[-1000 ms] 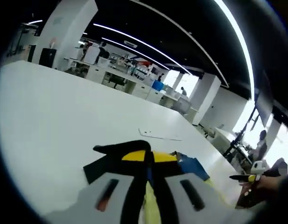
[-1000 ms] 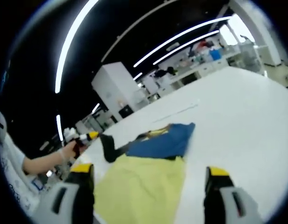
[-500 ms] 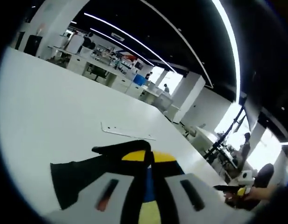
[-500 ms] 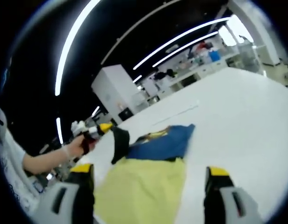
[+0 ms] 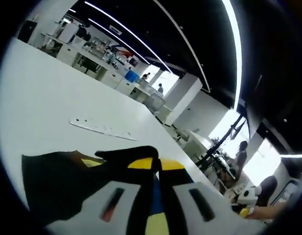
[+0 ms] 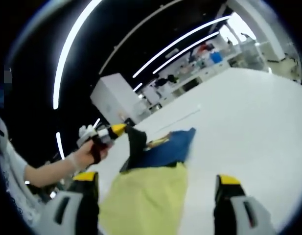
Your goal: Fold the garment on the visible template until the final outline fits inside the template.
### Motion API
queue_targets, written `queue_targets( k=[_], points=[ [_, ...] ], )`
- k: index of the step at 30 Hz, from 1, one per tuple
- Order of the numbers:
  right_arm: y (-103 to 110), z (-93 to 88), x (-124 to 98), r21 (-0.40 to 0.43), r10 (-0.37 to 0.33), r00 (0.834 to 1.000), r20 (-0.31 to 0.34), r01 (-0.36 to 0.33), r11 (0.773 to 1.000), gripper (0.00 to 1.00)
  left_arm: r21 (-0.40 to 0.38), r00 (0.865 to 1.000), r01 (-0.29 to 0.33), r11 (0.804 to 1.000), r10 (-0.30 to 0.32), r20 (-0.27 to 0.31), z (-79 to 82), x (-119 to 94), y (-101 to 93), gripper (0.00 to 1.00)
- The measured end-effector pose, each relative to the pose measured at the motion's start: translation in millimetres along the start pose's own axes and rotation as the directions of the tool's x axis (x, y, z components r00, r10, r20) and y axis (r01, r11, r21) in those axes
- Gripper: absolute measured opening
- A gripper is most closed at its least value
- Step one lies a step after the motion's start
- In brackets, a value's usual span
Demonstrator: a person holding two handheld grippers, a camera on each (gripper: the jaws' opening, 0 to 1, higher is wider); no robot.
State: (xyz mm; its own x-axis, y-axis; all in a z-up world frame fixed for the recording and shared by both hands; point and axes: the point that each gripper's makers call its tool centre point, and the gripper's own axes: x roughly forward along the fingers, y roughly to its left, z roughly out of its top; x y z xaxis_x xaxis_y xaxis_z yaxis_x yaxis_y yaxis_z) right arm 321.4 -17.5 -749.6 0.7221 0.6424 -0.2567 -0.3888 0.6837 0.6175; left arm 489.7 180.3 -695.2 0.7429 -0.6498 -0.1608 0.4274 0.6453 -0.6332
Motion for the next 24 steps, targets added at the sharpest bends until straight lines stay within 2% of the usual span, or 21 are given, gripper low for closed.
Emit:
queue_targets(
  k=[7,13,17,24],
  points=[
    [-6,-2.1,-6,0.022,-0.016,1.000,0.007,0.016,1.000,1.00,-0.031,0.994,0.023,0.999,-0.026,-0.102,-43.9,25,-6.3,0.00],
    [-13,-5.9,-9,0.041,-0.032,0.999,0.007,0.032,0.999,1.00,-0.037,0.982,0.065,0.997,-0.071,-0.175,-76.0,37,-19.2,0.00],
    [-14,-8.1,-10,0.046,-0.036,0.999,0.005,0.035,0.998,1.00,-0.018,0.968,0.069,0.997,-0.072,-0.239,-97.3,43,-17.1,0.00],
    [-15,-13.9,-10,0.058,-0.038,0.999,-0.001,0.038,0.998,1.00,-0.005,0.952,0.064,0.998,-0.063,-0.300,-118.5,46,-9.0,0.00]
  ],
)
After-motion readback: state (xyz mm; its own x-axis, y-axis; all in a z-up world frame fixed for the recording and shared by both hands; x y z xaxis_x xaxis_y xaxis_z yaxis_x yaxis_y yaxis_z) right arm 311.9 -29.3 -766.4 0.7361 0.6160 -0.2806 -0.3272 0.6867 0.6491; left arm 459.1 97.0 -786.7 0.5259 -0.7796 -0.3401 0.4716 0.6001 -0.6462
